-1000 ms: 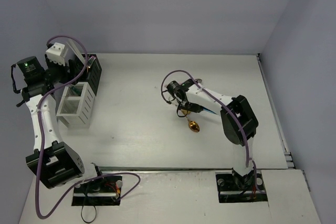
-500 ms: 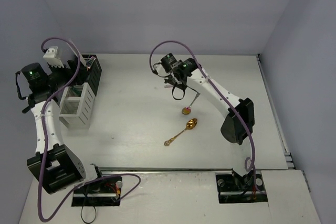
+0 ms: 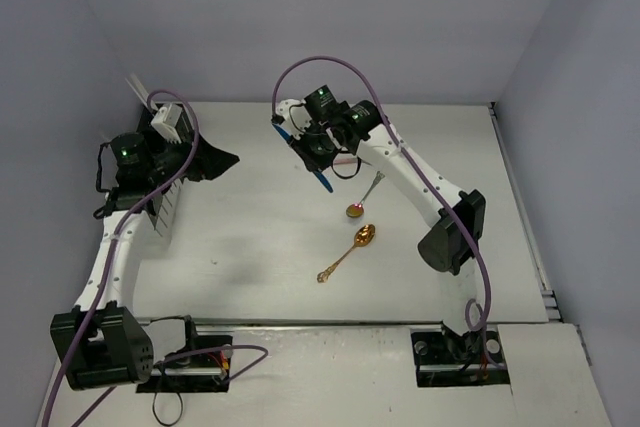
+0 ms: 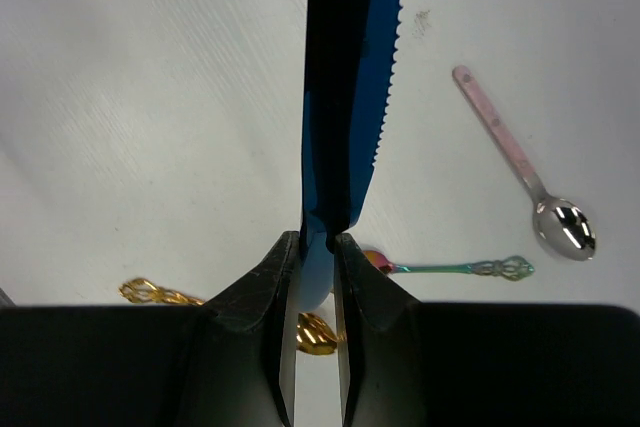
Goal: Sort the eating utensils into containers
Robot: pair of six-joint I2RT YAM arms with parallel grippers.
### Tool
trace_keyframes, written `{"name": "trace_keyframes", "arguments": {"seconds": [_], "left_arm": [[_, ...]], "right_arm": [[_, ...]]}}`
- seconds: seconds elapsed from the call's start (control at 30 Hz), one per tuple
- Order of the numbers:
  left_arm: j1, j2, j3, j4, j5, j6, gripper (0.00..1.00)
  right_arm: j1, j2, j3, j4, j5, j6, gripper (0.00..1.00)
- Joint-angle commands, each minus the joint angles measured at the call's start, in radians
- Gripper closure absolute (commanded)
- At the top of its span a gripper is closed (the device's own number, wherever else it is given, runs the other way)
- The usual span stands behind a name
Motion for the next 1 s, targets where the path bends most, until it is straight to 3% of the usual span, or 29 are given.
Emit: {"name": "trace_keyframes", "arguments": {"seconds": [0.0, 0.17, 0.4, 0.97], "left_arm": [[-0.045, -0.045, -0.013, 0.020, -0.178, -0.087, 0.35], [-0.122, -0.050, -0.025, 0.039, -0.291, -0.191, 0.35], [-0.298, 0.001, 0.020, 0.034, -0.400, -0.158, 0.35], [-0.370, 0.112, 0.133, 0.004, -0.405, -0.104, 0.49]], "right_arm": [[0.004, -0.022, -0.027, 0.116, -0.019, 0.172, 1.00], [0.005, -0.021, -0.038, 0.167, -0.022, 0.299, 1.00], [0.006, -0.019, -0.049, 0.194, -0.106, 0.407, 1.00], [0.040, -0.018, -0.107, 0.191, -0.204, 0.377, 1.00]]}}
